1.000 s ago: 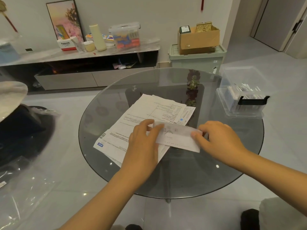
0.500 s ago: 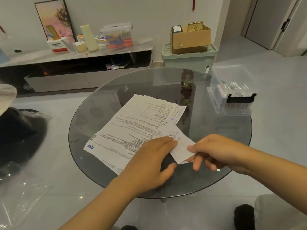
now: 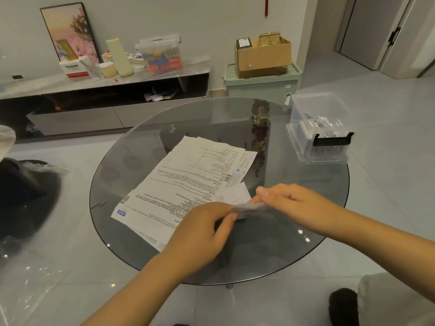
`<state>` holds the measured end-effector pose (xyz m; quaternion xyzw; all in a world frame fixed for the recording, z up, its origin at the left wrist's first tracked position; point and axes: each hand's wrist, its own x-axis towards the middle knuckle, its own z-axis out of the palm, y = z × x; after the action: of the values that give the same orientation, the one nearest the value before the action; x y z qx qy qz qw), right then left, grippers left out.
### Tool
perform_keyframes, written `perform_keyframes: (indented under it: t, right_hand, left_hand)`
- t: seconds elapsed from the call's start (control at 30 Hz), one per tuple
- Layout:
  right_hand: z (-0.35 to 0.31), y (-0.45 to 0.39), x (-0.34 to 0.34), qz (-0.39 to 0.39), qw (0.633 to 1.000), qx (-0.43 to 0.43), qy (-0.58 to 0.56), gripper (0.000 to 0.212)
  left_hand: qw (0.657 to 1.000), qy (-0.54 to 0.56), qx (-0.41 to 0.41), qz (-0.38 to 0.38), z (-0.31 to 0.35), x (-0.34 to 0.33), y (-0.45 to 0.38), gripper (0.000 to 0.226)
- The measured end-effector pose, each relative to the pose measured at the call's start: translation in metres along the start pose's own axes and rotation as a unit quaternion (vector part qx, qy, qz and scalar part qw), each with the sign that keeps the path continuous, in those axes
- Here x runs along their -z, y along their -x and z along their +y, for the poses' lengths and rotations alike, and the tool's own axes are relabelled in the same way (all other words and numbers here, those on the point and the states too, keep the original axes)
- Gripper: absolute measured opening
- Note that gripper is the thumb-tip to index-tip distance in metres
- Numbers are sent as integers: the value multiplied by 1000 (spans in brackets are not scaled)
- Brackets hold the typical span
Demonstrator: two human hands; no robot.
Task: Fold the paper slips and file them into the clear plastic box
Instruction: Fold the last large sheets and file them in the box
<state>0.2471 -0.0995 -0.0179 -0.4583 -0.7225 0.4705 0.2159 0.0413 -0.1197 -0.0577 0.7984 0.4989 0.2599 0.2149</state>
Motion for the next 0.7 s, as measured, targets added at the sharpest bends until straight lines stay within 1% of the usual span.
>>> perform_keyframes:
  t: [0.03, 0.1, 0.13, 0.2, 0.27, 0.37, 0.47, 0.53, 0.57, 0.6, 0.63, 0.67, 0.7]
  right_hand:
    - [1, -1, -1, -12, 1000, 9, 0, 42]
    - [7, -6, -4, -2, 999, 23, 42, 26]
    - [12, -9, -6, 16, 997, 24, 65, 21]
    - [19, -17, -10, 65, 995, 11, 75, 17]
    - [23, -23, -15, 105, 991, -4, 82, 17]
    - [25, -28, -22, 127, 987, -11, 100, 23]
    - [25, -30, -28, 149, 970, 7, 190, 37]
    - [26, -31, -30, 170, 956, 27, 238, 54]
    - [27, -32, -29, 181, 952, 37, 244, 62]
    - [28, -33, -28, 184, 950, 51, 247, 64]
    - [30, -33, -26, 179, 945, 74, 264, 61]
    - [31, -33, -25, 166, 937, 100, 292, 52]
    - [32, -33, -25, 149, 927, 122, 322, 43]
  left_hand:
    - [1000, 18, 9, 15, 0, -1, 0, 27]
    - [998, 45, 33, 32, 2, -2, -1, 28]
    - [997, 57, 49, 34, 3, -3, -2, 27]
    - [992, 81, 84, 41, 4, -3, -4, 29]
    - [989, 86, 113, 50, 5, -4, -6, 38]
    - [986, 67, 139, 62, 4, -7, -7, 63]
    - [989, 25, 132, 61, 2, -8, -9, 79]
    - [992, -29, 102, 67, -2, -8, -9, 76]
    - [993, -56, 82, 67, -4, -7, -8, 68]
    - [993, -85, 59, 60, -5, -6, -7, 59]
    - [992, -113, 38, 48, -7, -7, -6, 48]
    - [990, -132, 25, 35, -10, -7, -5, 41]
    - [990, -140, 19, 24, -12, -8, -4, 40]
